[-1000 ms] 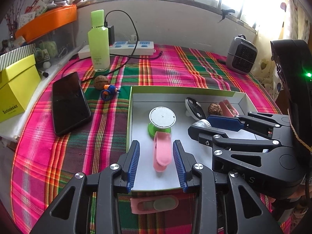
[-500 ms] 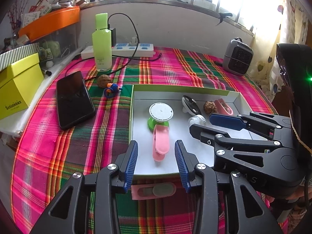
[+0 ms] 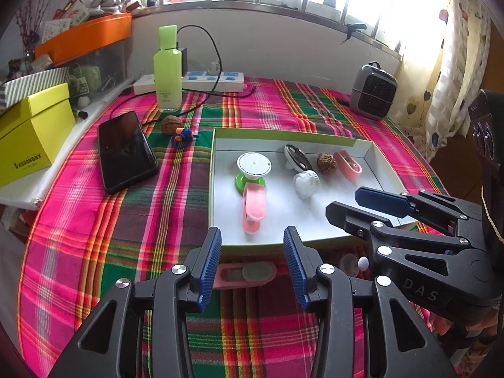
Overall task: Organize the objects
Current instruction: 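Withdraw both tools from the box toward the remaining items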
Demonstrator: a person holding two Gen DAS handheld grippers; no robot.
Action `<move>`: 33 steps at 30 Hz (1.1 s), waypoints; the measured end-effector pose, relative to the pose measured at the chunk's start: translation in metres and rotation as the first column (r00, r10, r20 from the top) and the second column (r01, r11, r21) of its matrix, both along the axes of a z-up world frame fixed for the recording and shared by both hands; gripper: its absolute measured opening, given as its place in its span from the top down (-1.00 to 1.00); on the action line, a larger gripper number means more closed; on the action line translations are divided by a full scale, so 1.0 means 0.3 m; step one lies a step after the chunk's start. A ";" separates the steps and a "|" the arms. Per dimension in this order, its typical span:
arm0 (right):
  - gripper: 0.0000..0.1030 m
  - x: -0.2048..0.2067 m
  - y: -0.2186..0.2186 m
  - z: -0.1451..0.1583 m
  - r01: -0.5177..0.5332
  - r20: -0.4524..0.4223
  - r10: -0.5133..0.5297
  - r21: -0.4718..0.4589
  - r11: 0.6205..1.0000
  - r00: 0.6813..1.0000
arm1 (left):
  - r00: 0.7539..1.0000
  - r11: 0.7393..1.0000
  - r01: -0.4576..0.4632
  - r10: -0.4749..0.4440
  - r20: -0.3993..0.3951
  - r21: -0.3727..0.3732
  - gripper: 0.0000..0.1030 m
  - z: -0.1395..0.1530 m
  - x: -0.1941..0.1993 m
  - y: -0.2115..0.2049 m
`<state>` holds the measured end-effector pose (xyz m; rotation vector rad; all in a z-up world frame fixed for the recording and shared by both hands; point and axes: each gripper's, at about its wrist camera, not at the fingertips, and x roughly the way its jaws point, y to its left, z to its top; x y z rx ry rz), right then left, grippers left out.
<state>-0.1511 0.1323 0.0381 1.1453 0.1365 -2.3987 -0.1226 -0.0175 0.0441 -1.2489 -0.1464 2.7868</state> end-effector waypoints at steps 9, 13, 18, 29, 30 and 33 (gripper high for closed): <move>0.19 0.083 0.061 0.002 0.061 -0.023 -0.061 -0.017 0.998 0.998 | 1.000 1.000 0.003 -0.002 -0.012 0.012 0.22 0.002 0.060 -0.022; 0.19 0.110 0.081 0.000 0.081 -0.032 -0.082 -0.020 0.997 0.996 | 1.000 1.000 0.013 -0.012 -0.015 0.015 0.21 0.000 0.082 -0.025; 0.19 0.151 0.098 -0.010 0.093 -0.043 -0.093 -0.009 0.996 0.995 | 1.000 1.000 0.023 -0.023 -0.017 0.015 0.19 -0.017 0.107 -0.034; 0.19 0.239 0.129 -0.032 0.104 -0.056 -0.104 -0.012 0.995 0.993 | 0.999 0.999 0.050 -0.050 -0.005 0.014 0.13 -0.053 0.126 -0.055; 0.19 0.243 0.132 -0.032 0.104 -0.056 -0.104 -0.013 0.994 0.993 | 0.999 0.998 0.054 -0.054 -0.001 0.013 0.13 -0.058 0.122 -0.056; 0.19 0.255 0.144 -0.030 0.111 -0.058 -0.112 -0.016 0.994 0.992 | 0.998 0.998 0.056 -0.056 0.008 0.004 0.12 -0.072 0.110 -0.056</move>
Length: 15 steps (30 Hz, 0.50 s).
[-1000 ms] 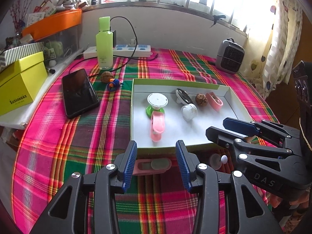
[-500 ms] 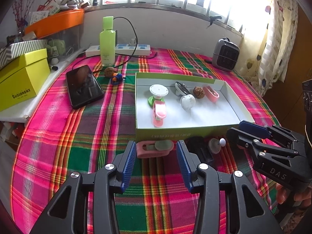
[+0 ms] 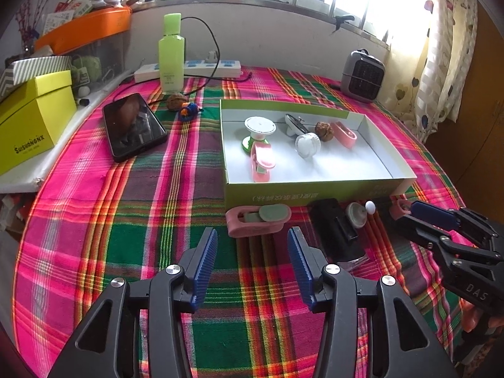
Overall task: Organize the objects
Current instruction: 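Withdraw both tools from the box toward the remaining items, then move the right tool to the pink loop clip while the left tool approaches the pink holder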
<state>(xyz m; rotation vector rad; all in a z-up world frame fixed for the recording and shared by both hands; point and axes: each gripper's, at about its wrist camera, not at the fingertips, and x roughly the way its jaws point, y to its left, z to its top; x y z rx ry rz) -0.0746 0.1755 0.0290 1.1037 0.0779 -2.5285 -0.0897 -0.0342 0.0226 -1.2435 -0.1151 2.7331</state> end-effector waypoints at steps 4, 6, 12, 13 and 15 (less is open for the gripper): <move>0.19 0.006 0.027 -0.001 0.026 0.001 -0.026 -0.004 1.000 1.000 | 1.000 1.000 0.006 -0.006 -0.018 0.000 0.12 -0.003 -0.015 0.005; 0.19 0.007 0.046 -0.004 0.044 -0.001 -0.044 0.000 0.999 0.999 | 1.000 1.000 0.017 -0.017 -0.022 0.007 0.12 -0.005 -0.026 0.009; 0.19 -0.010 0.108 -0.022 0.111 0.016 -0.111 0.008 0.994 0.994 | 0.998 0.998 0.054 -0.054 -0.009 0.017 0.12 -0.027 -0.044 0.025; 0.19 -0.013 0.118 -0.025 0.119 0.019 -0.119 0.009 0.993 0.993 | 0.998 0.998 0.060 -0.060 -0.003 0.029 0.12 -0.029 -0.044 0.027; 0.19 -0.015 0.134 -0.030 0.132 0.024 -0.132 0.007 0.991 0.991 | 0.997 0.996 0.077 -0.077 -0.007 0.039 0.12 -0.026 -0.038 0.037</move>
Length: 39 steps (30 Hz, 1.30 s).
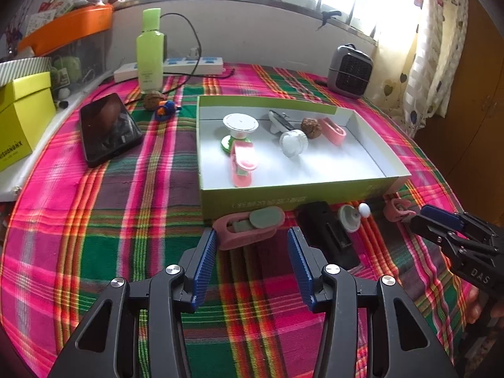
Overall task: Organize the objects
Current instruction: 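Move the right tool to the pink loop clip while the left tool approaches the pink holder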
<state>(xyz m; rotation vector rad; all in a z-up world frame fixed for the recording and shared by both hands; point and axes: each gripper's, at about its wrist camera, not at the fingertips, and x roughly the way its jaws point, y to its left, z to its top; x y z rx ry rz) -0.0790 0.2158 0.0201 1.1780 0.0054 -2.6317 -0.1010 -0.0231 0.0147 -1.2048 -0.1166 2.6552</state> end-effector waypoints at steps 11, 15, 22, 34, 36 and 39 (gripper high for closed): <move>0.19 -0.031 0.055 -0.014 0.002 0.003 -0.002 0.013 1.000 1.000 | 0.997 0.997 0.074 -0.074 0.009 0.015 0.12 0.000 0.050 0.037; 0.19 -0.048 0.055 -0.014 -0.045 -0.009 0.045 0.032 0.998 0.999 | 0.998 0.998 0.059 -0.059 -0.029 -0.012 0.12 0.020 0.045 0.024; 0.19 -0.082 0.065 -0.020 -0.104 0.001 0.104 -0.017 0.994 0.995 | 0.998 0.997 0.062 -0.063 -0.028 -0.056 0.12 0.017 0.011 0.029; 0.19 -0.053 0.021 -0.043 -0.249 0.055 0.248 -0.002 0.969 0.967 | 0.995 0.995 0.098 -0.097 0.014 -0.015 0.12 -0.003 -0.005 0.037; 0.19 -0.044 0.017 -0.041 -0.260 0.054 0.260 0.000 0.966 0.964 | 0.993 0.993 0.114 -0.114 0.013 -0.007 0.12 0.001 0.005 0.044; 0.19 -0.052 0.010 -0.047 -0.237 0.055 0.235 0.032 0.971 0.970 | 0.988 0.988 0.155 -0.155 0.018 0.006 0.12 0.007 0.016 0.062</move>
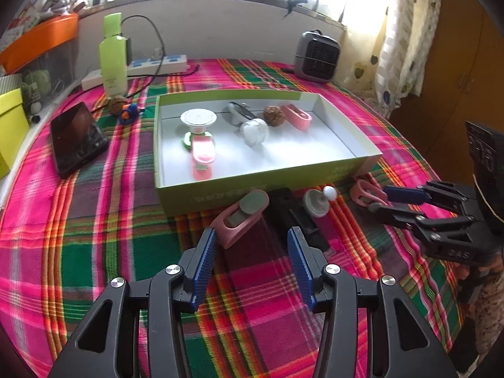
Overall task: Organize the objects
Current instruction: 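Move the right tool to the pink loop clip while the left tool approaches the pink holder, then grasp the pink loop clip with the right tool while the left tool grasps the pink holder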
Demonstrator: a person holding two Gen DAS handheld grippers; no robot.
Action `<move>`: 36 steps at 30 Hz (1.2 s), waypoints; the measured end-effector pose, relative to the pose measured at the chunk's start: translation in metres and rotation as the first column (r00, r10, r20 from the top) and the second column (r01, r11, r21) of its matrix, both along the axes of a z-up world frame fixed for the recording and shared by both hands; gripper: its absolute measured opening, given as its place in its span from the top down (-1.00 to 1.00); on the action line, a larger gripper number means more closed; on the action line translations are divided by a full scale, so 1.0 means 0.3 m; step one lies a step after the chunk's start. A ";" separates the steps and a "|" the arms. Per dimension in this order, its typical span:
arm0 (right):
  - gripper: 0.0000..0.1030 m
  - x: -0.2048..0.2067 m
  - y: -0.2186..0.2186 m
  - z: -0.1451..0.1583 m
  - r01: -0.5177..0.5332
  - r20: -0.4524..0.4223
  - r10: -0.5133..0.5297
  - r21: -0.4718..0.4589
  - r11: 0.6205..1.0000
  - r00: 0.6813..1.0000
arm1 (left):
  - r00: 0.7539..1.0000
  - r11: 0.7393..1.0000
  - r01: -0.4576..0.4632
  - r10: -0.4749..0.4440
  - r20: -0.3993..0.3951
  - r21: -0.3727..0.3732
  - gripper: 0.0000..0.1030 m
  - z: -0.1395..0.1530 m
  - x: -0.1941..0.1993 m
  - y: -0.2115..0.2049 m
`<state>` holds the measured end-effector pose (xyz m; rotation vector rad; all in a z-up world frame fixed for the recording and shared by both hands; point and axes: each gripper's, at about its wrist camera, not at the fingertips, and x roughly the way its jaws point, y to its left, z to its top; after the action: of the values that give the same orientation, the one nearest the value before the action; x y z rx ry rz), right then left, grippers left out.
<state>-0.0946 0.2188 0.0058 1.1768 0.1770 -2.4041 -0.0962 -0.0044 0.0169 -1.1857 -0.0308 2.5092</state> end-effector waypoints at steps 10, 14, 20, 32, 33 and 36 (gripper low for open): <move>0.19 -0.028 -0.027 -0.019 0.029 -0.022 -0.027 0.072 0.997 0.999 | 1.000 0.998 -0.004 0.003 -0.016 -0.067 0.12 -0.005 -0.036 0.002; 0.19 -0.035 -0.038 -0.019 0.039 -0.028 -0.037 0.082 0.996 0.999 | 1.000 0.995 -0.006 0.005 -0.009 -0.097 0.12 -0.018 -0.055 0.014; 0.19 -0.046 -0.046 -0.019 0.047 -0.029 -0.045 0.082 0.996 0.999 | 1.000 0.995 0.005 -0.005 -0.002 -0.103 0.12 -0.031 -0.071 0.022; 0.32 -0.040 -0.056 -0.017 0.050 -0.034 -0.048 0.086 0.995 0.998 | 1.000 0.994 -0.011 0.010 -0.007 -0.111 0.22 -0.031 -0.068 0.038; 0.34 -0.039 -0.057 -0.017 0.049 -0.035 -0.046 0.087 0.995 0.998 | 1.000 0.993 -0.014 0.013 -0.010 -0.117 0.25 -0.031 -0.066 0.040; 0.42 -0.038 -0.058 -0.016 0.050 -0.033 -0.048 0.082 0.995 0.998 | 0.999 0.992 -0.031 0.029 -0.015 -0.125 0.34 -0.032 -0.062 0.042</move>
<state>-0.1060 0.2013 0.0009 1.1941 0.2633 -2.4802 -0.1148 0.0082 0.0071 -1.2249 0.1147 2.5782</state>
